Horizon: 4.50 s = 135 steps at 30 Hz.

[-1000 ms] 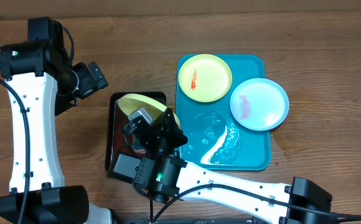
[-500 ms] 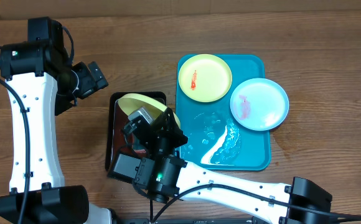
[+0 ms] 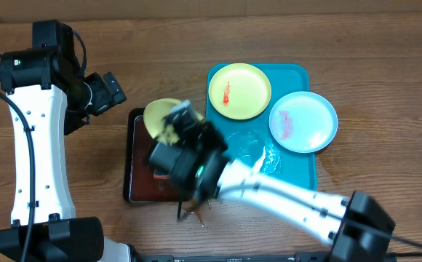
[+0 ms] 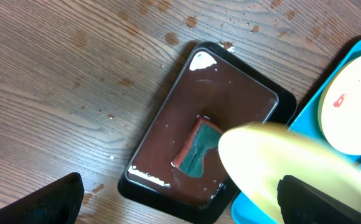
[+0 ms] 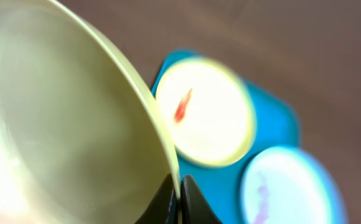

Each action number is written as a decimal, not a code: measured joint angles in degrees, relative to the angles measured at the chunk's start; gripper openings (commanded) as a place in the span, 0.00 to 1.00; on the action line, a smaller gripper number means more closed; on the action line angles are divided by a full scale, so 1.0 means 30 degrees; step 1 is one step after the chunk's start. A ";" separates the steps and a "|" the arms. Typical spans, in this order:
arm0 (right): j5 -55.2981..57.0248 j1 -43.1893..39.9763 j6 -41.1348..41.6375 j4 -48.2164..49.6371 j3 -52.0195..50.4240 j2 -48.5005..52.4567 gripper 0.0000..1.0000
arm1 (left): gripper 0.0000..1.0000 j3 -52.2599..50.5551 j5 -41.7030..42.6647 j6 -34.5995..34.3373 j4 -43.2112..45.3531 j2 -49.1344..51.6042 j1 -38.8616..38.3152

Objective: Clean dirty plates on tray and stack at the side
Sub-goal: 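Carry the yellow plate right and set it on the table beside the tray, then grasp the white plate with the right gripper and pull it to the tray's lower half, then grasp the sponge with the left gripper and lift it from the black tray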

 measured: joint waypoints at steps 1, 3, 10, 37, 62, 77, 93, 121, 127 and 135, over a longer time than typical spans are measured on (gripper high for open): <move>-0.1384 -0.0794 0.0051 -0.0095 0.0015 0.0000 0.04 | 1.00 0.0000 0.0015 0.0000 -0.0007 0.0000 0.0000; -0.4619 -0.2565 0.0102 -0.0393 0.0146 -0.0015 0.04 | 1.00 0.0000 0.0022 0.0000 0.0000 0.0000 0.0000; -1.5438 -0.9945 0.0350 -0.0743 0.0867 -0.2142 0.04 | 1.00 0.0000 0.0022 0.0000 -0.0007 0.0000 0.0000; -1.6334 -3.2020 0.2455 -0.2259 -0.5217 0.0182 0.04 | 1.00 0.0000 0.0029 0.0000 -0.0007 0.0000 0.0000; -1.9562 -2.5063 -0.3847 0.1916 -0.6229 -0.2929 0.57 | 1.00 0.0000 0.0022 0.0000 -0.0007 0.0000 0.0000; -1.6466 -2.2170 -0.3898 0.2514 -0.7067 -0.0036 0.04 | 1.00 0.0000 0.0022 0.0000 -0.0007 0.0000 0.0000; -1.7726 -2.0713 -0.3111 -0.2040 -0.6484 -0.4393 0.04 | 1.00 0.0000 0.0022 0.0000 -0.0007 0.0000 0.0000; -1.7063 -1.4010 -0.3082 0.3366 -1.2407 -0.4677 0.44 | 0.71 -0.0357 0.1224 0.0969 -0.0576 0.0000 -0.3475; -1.6910 -1.4134 -0.3126 0.1763 -1.0972 -0.4685 0.44 | 0.69 -0.3701 -0.1246 -0.0175 0.1683 -0.0015 -0.6608; -1.6852 -1.4134 -0.3111 0.0437 -1.0244 -0.4896 0.44 | 0.54 -1.0054 -0.1719 -0.1195 0.6623 -0.0015 -0.7125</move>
